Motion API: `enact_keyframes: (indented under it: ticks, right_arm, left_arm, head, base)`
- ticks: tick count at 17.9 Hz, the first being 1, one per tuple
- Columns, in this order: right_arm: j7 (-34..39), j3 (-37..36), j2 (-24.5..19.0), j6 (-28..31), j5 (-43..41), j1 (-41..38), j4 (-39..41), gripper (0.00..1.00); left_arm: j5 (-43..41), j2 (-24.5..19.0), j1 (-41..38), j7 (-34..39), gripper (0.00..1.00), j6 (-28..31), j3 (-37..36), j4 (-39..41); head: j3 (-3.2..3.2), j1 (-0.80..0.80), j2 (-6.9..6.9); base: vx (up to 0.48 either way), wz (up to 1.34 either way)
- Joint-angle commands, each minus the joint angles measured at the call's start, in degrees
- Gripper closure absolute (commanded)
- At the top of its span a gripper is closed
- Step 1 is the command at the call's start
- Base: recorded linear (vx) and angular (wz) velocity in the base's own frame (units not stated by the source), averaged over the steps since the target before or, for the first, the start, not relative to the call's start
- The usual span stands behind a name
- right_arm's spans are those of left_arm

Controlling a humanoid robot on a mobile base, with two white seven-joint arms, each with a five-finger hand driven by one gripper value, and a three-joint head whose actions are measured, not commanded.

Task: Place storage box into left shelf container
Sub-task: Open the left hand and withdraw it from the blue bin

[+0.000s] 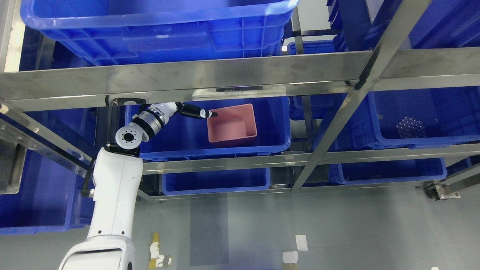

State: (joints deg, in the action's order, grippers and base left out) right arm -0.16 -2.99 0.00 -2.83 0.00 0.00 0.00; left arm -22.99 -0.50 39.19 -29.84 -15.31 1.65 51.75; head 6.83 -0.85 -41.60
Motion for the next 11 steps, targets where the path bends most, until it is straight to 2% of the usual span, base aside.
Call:
enact_keyframes:
  ticks: [1,4,9,11]
  right_arm:
    - [0.0,0.0,1.0,0.0,-1.2,0.2,1.0,0.00]
    - [0.0,0.0,1.0,0.0,-1.2,0.2,1.0,0.00]
    - [0.0,0.0,1.0,0.0,-1.2,0.2,1.0,0.00]
    - [0.0,0.0,1.0,0.0,-1.2,0.3,1.0,0.00]
  left_arm:
    - [11.8,-0.5,-4.1,17.0,0.00,-0.1,1.4,7.3]
    - [18.9,-0.5,-13.5,20.5,0.00,0.5,-1.6,19.8]
    - [20.0,-0.5,-26.9,32.1,0.00,0.1,-2.8,38.7]
    - [20.0,-0.5,-32.3,32.4,0.00,0.0,-4.0,44.0]
  head:
    - [0.00,0.00,0.00]
    - [0.00,0.00,0.00]
    - [0.00,0.00,0.00]
    - [0.00,0.00,0.01]
  base:
    - [0.000,0.00]
    - [0.000,0.00]
    - [0.000,0.00]
    - [0.000,0.00]
